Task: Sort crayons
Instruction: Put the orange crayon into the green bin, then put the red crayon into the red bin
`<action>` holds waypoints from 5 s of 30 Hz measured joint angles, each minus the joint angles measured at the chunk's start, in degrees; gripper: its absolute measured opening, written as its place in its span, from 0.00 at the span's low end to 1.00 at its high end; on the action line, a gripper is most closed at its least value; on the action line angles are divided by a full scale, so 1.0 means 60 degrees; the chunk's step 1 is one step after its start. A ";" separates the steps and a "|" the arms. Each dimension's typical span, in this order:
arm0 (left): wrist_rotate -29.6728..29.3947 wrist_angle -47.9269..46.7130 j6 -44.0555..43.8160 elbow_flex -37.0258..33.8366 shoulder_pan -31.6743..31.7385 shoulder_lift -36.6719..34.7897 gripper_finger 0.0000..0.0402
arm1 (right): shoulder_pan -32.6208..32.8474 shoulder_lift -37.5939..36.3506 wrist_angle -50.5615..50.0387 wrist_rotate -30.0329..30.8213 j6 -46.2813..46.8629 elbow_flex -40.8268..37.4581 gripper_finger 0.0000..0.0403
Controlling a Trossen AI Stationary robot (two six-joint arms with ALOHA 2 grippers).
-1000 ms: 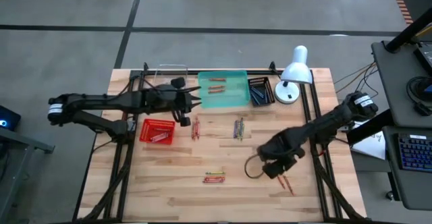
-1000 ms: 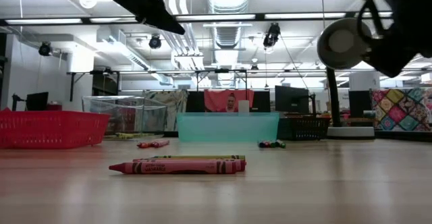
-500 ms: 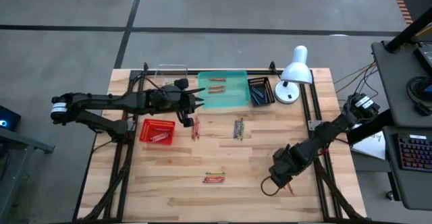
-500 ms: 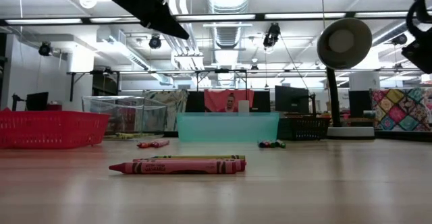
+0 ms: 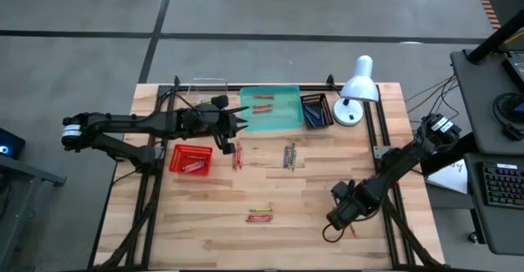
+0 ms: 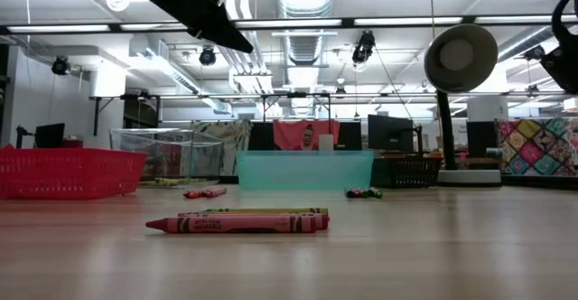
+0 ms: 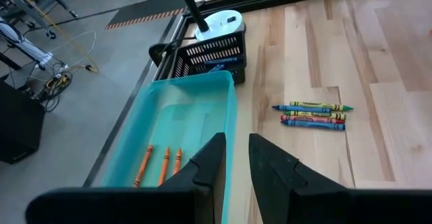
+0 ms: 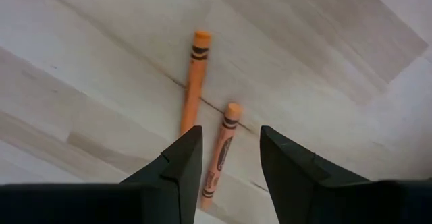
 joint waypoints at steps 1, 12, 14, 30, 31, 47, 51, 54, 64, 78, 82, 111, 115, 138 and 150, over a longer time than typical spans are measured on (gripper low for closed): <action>0.0000 0.0001 0.0000 0.0000 0.0000 0.0000 0.12 | 0.0039 0.0048 -0.0002 -0.0008 0.0037 -0.0004 0.34; 0.0000 -0.0031 -0.0004 0.0000 0.0000 0.0000 0.12 | 0.0224 0.1100 0.0503 -0.0111 -0.0124 -0.0004 0.34; 0.0000 -0.0035 -0.0004 0.0000 0.0000 0.0000 0.12 | 0.0224 0.1219 0.0505 -0.0106 -0.0257 0.0009 0.34; 0.0000 -0.0053 -0.0084 0.0000 0.0000 -0.0004 0.12 | 0.0220 0.1348 0.0475 -0.0102 -0.0630 0.0018 0.04; 0.0000 -0.0060 -0.0084 0.0000 0.0000 -0.0004 0.12 | 0.0217 0.1322 0.0414 -0.0106 -0.0640 0.0018 0.04; 0.0007 -0.0071 -0.0255 0.0000 0.0000 -0.0004 0.12 | -0.2416 -0.0432 -0.2001 0.2383 -0.4614 0.1405 0.03; 0.0007 -0.0067 -0.0251 0.0000 -0.0003 -0.0004 0.12 | -0.3734 -0.0528 -0.1024 0.3349 -0.7248 0.2016 0.03; 0.0007 -0.0074 -0.0255 0.0000 -0.0003 -0.0004 0.12 | -0.4750 -0.0425 0.0339 0.3634 -0.9645 0.2410 0.03; 0.0004 -0.1066 -0.0577 0.0000 -0.0004 -0.0577 0.12 | -0.7708 0.0479 0.5492 0.3394 -1.6365 0.3108 0.03; -0.0002 -0.1183 -0.0903 -0.0361 -0.0003 -0.2125 0.12 | -1.0595 0.4254 0.4740 0.2063 -1.9293 0.7000 0.03; -0.0007 -0.1210 -0.1041 -0.0700 -0.0002 -0.2578 0.12 | -1.1053 0.5367 0.2761 0.2055 -2.0194 0.8495 0.03; -0.0036 -0.0979 -0.1185 -0.1351 -0.0004 -0.3439 0.12 | -1.1662 0.7643 -0.0015 0.1922 -2.2331 1.0680 0.03; -0.0036 -0.0974 -0.1184 -0.1351 -0.0002 -0.3439 0.12 | -1.1673 0.7646 -0.0007 0.1624 -2.2117 1.0677 0.05; -0.0004 -0.1102 -0.1893 -0.1417 0.0000 -0.3435 0.12 | -1.1426 0.6137 -0.1189 0.1520 -1.9343 1.0699 0.23; 0.0043 -0.1085 -0.3297 -0.1417 0.0000 -0.3308 0.12 | -0.9940 0.3355 -0.2450 0.1050 -1.7959 0.9560 0.16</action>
